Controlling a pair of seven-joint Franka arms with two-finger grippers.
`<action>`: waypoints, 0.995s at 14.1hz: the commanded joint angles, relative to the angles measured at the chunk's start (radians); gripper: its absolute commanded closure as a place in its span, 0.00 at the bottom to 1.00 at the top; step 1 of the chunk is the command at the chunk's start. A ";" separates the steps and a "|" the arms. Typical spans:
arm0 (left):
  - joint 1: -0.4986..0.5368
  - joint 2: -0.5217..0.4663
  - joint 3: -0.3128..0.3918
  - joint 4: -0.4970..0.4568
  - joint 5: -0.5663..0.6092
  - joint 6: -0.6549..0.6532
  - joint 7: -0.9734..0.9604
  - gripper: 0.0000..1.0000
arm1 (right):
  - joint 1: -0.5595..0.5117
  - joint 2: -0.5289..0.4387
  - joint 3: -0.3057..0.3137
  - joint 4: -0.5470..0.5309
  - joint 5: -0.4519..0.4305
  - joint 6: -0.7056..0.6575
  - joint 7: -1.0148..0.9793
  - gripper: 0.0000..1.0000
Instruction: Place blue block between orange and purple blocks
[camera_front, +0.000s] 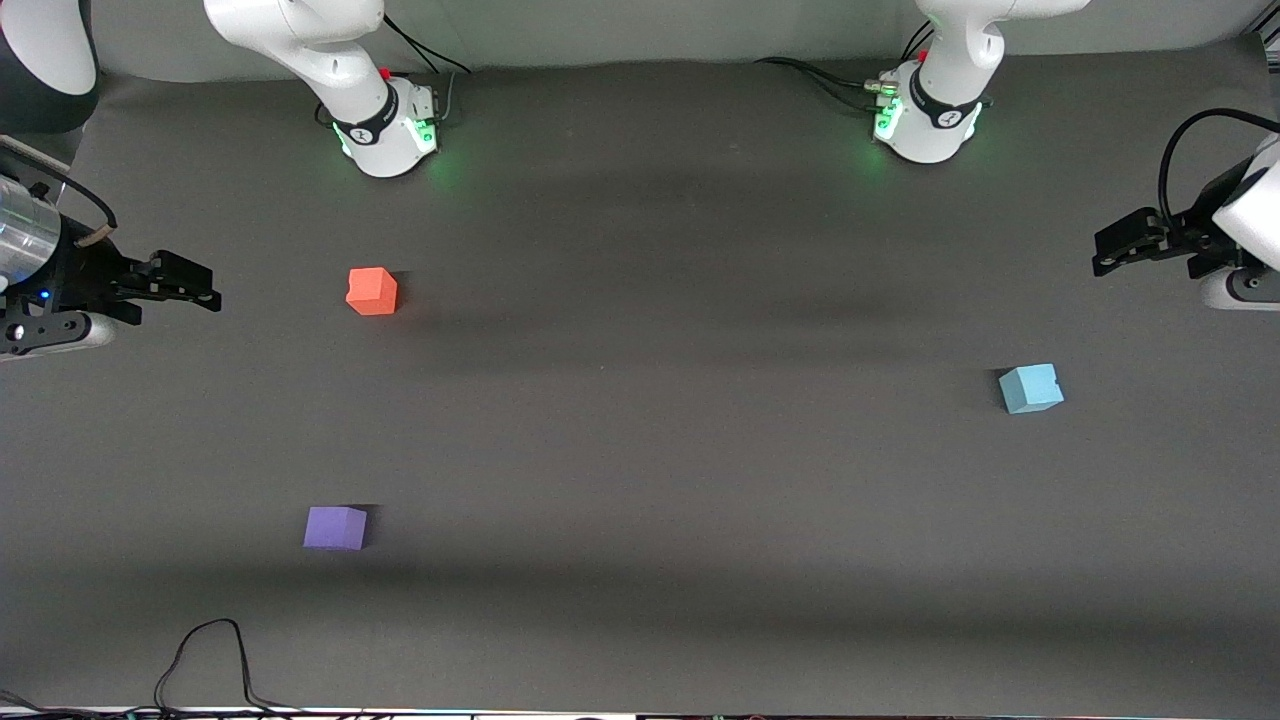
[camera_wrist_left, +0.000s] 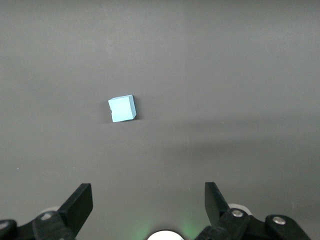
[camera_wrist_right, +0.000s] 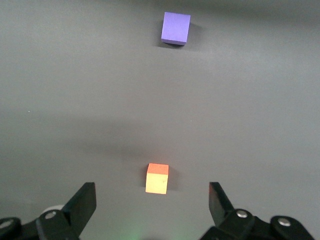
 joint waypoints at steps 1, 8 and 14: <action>-0.003 0.003 0.007 0.011 -0.024 -0.018 -0.016 0.00 | 0.010 -0.018 -0.007 -0.014 0.012 -0.005 -0.021 0.00; 0.049 -0.004 0.015 -0.023 -0.023 0.002 0.061 0.00 | 0.010 -0.018 -0.007 -0.014 0.012 -0.005 -0.021 0.00; 0.144 -0.024 0.015 -0.126 -0.009 0.115 0.159 0.00 | 0.010 -0.020 -0.009 -0.014 0.012 -0.008 -0.021 0.00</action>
